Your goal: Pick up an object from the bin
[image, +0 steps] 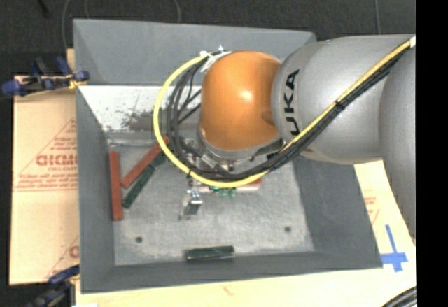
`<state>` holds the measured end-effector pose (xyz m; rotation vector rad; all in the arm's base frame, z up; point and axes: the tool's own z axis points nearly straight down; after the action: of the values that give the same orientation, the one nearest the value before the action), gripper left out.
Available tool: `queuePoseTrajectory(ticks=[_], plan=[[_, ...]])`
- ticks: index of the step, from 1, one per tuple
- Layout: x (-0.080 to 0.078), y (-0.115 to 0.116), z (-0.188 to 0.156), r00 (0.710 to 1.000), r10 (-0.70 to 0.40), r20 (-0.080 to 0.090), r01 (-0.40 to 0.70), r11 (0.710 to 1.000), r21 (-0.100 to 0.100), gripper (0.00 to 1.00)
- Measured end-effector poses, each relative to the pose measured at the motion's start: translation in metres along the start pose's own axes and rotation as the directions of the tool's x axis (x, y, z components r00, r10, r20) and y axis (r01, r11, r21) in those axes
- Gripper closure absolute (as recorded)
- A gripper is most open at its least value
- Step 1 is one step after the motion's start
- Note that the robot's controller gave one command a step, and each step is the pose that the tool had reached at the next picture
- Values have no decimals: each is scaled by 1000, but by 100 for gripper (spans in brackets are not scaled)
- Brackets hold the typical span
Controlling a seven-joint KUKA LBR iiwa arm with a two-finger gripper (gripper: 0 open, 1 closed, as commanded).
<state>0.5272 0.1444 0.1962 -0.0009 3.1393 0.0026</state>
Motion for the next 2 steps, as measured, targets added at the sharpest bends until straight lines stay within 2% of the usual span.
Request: queuePoseTrajectory(ticks=[1, 2], plan=[[-42, 8, 41, 1000, 11, 12, -11, 1000, -3, 0], [-54, 15, 87, 998, -60, 2, 60, 998, 2, 0]])
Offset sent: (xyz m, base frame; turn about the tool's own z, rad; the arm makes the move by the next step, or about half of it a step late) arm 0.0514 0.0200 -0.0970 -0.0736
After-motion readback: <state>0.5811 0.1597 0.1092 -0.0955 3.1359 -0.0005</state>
